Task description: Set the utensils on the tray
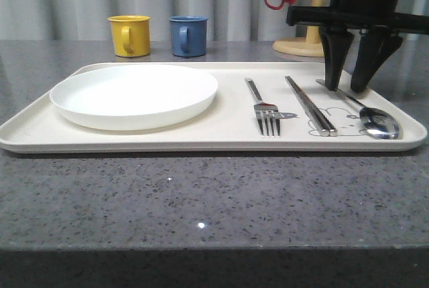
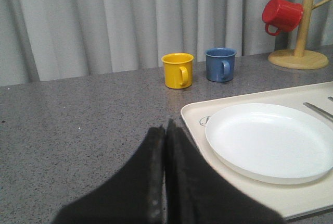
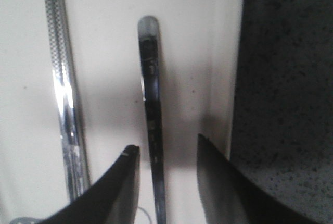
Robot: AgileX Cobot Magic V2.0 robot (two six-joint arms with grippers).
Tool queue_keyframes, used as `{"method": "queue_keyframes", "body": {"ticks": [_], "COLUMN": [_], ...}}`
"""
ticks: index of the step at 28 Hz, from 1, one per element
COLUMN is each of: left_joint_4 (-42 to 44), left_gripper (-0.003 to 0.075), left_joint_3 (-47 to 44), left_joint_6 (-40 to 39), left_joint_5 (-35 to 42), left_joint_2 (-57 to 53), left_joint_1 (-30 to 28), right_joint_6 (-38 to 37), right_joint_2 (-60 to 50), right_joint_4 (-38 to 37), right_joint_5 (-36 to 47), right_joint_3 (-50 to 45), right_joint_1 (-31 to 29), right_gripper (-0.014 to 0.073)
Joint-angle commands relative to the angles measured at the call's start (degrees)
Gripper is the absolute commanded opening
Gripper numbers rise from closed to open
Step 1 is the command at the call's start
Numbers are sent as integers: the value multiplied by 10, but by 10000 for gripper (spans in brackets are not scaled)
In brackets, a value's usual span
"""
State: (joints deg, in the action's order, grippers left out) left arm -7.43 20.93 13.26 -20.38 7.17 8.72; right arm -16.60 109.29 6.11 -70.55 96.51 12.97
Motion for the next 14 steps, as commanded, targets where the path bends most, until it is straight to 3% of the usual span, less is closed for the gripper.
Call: {"method": "queue_keyframes", "body": {"ticks": [1,9,14], "left_joint_4": [-7,-7,-7], "left_gripper": [-18,-18,-18], "left_joint_3": [16,16,16], "left_joint_6": [-7,-7,-7], "left_joint_5": [48,48,48], "left_joint_2": [7,7,7], "left_joint_1": [0,0,0], "right_joint_6": [1,32,51], "right_joint_2": [-74,-227,-326], "right_joint_4": [-13,-76,-78], "right_joint_5": [-24,-42,-40], "right_joint_3": [15,15,-9], "right_joint_1": [-2,-2,-2], "right_gripper": [314,281,50]}}
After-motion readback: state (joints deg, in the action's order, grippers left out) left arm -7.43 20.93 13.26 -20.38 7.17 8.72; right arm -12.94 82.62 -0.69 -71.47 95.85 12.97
